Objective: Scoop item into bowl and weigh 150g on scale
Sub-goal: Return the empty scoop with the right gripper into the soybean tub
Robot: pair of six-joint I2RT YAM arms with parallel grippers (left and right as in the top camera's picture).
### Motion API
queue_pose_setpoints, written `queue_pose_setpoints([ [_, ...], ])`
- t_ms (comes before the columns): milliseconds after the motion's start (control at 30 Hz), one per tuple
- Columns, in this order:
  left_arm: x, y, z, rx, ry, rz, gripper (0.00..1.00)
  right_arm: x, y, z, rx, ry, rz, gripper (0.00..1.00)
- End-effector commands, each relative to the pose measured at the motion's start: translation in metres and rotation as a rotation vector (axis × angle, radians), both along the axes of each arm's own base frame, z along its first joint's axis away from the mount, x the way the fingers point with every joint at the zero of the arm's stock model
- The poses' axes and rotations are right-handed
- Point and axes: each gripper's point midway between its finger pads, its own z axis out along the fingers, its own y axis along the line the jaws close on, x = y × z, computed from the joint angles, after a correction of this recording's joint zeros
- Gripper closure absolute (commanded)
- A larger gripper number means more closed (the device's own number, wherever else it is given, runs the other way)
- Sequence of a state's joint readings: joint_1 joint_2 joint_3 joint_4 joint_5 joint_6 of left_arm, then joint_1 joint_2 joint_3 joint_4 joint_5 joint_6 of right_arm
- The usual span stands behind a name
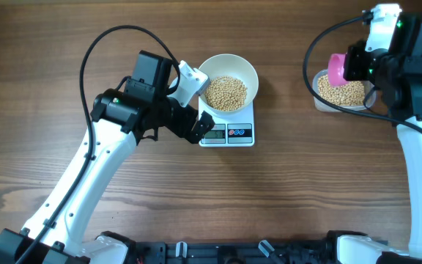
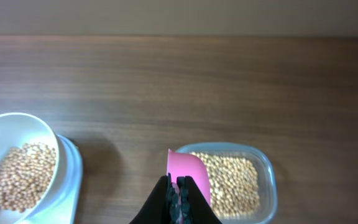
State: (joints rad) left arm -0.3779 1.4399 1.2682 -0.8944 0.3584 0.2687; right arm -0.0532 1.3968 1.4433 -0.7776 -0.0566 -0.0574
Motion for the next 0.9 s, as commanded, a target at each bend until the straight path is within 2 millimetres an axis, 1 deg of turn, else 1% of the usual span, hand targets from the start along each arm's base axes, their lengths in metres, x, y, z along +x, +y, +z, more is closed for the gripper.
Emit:
queue_pose_setpoints([
  [0,0.001,-0.003,0.006,-0.014,-0.019,-0.021,0.0,-0.001,-0.013,-0.007,-0.037,0.04,-0.067,0.96],
  [67,0.001,-0.003,0.006,-0.014,-0.019,-0.021,0.0,-0.004,-0.02,-0.023,-0.063,0.105,-0.092,0.96],
  [167,0.001,-0.003,0.006,-0.014,-0.019,-0.021,0.0,0.0,-0.021,-0.038,-0.066,0.147,-0.095,0.96],
  [200,0.001,-0.003,0.006,-0.014,-0.019,-0.021,0.0,0.002,-0.025,-0.047,-0.076,0.171,-0.117,0.96],
  [267,0.001,-0.003,0.006,-0.014,-0.019,-0.021,0.0,0.007,-0.041,-0.059,-0.135,0.2,-0.189,0.96],
  [400,0.001,-0.003,0.006,-0.014,-0.019,-0.021,0.0,0.019,-0.055,-0.063,-0.198,0.185,-0.238,0.96],
  [433,0.001,-0.003,0.006,-0.014,-0.019,-0.021,0.0,0.021,-0.059,-0.067,-0.216,0.191,-0.253,0.96],
  [500,0.001,-0.003,0.006,-0.014,-0.019,-0.021,0.0,0.023,-0.069,-0.079,-0.278,0.231,-0.27,0.96],
  [567,0.001,-0.003,0.006,-0.014,-0.019,-0.021,0.0,0.028,-0.077,-0.083,-0.314,0.229,-0.301,0.96],
  [667,0.001,-0.003,0.006,-0.014,-0.019,-0.021,0.0,0.034,-0.078,-0.082,-0.317,0.207,-0.31,0.96],
  [767,0.001,-0.003,0.006,-0.014,-0.019,-0.021,0.0,0.035,-0.079,-0.081,-0.32,0.201,-0.313,0.96],
  [867,0.001,-0.003,0.006,-0.014,-0.019,-0.021,0.0,0.037,-0.08,-0.089,-0.325,0.221,-0.313,0.96],
])
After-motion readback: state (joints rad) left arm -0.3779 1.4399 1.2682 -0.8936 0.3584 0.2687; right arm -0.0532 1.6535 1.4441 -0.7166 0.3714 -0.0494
